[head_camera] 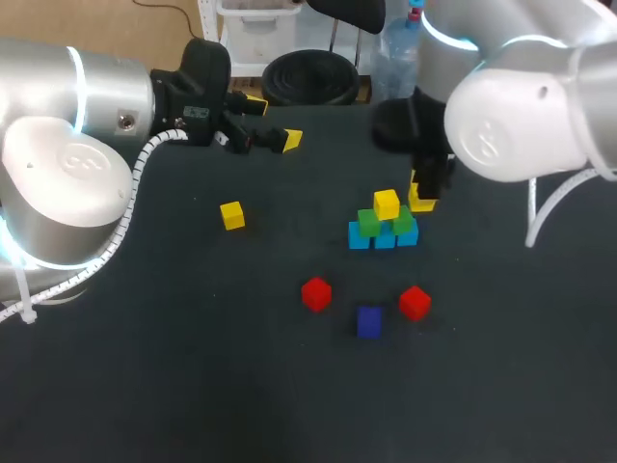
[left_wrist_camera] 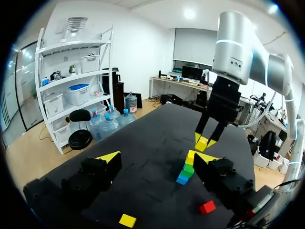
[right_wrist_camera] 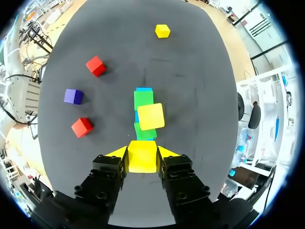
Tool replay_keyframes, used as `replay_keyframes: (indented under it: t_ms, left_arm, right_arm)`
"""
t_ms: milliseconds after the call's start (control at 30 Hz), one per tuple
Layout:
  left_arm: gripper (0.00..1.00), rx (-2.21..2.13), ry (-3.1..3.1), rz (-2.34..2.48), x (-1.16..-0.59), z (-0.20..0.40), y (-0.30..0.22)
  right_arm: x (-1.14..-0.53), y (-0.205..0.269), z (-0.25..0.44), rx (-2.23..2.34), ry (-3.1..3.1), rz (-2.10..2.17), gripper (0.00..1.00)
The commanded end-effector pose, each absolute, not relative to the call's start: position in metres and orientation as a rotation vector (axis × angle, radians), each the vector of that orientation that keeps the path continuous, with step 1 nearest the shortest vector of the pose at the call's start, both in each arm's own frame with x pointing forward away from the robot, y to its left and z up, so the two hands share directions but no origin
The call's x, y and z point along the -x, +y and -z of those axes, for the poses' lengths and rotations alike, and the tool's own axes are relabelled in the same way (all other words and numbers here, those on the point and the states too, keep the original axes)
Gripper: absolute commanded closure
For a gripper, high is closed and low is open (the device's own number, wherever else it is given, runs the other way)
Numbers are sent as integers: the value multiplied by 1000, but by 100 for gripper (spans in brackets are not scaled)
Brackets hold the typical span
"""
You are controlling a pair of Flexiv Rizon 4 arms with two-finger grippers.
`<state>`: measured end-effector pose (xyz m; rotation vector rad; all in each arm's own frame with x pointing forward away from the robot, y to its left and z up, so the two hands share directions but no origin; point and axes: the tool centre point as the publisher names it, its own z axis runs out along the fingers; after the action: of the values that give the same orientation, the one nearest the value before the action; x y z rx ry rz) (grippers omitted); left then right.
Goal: Place the blue cubes, place green cubes on the blue cubes, place the yellow cubes on the green cubes, then place the red cubes on the yellow cubes, and place purple cube on the red cubes.
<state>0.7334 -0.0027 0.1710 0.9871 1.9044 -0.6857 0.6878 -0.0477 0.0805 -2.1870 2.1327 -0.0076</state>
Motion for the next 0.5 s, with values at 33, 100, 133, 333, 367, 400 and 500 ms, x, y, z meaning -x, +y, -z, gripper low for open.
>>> replay_keyframes:
  t_ms: [33,100,133,333,367,400,500]
  left_arm:
    - [0,-985,1897,688,-733,-170,-2]
    - [0,-985,1897,688,-733,-170,-2]
    - [0,-985,1897,688,-733,-170,-2]
    - [0,-985,1897,688,-733,-170,-2]
    - [0,-985,1897,688,-733,-170,-2]
    - [0,-985,1897,688,-733,-170,-2]
    - [0,-985,1897,688,-733,-170,-2]
  right_arm:
    - [-693,-44,-78,2199,2136,-3,100]
    - [-693,-43,-77,2203,2134,-8,100]
    - [-693,-42,-77,2206,2133,-11,100]
    - [-693,-40,-73,2219,2133,-21,100]
    - [-693,-40,-72,2220,2133,-23,100]
    - [-693,-40,-72,2222,2134,-24,100]
    - [-692,-39,-69,2226,2135,-27,100]
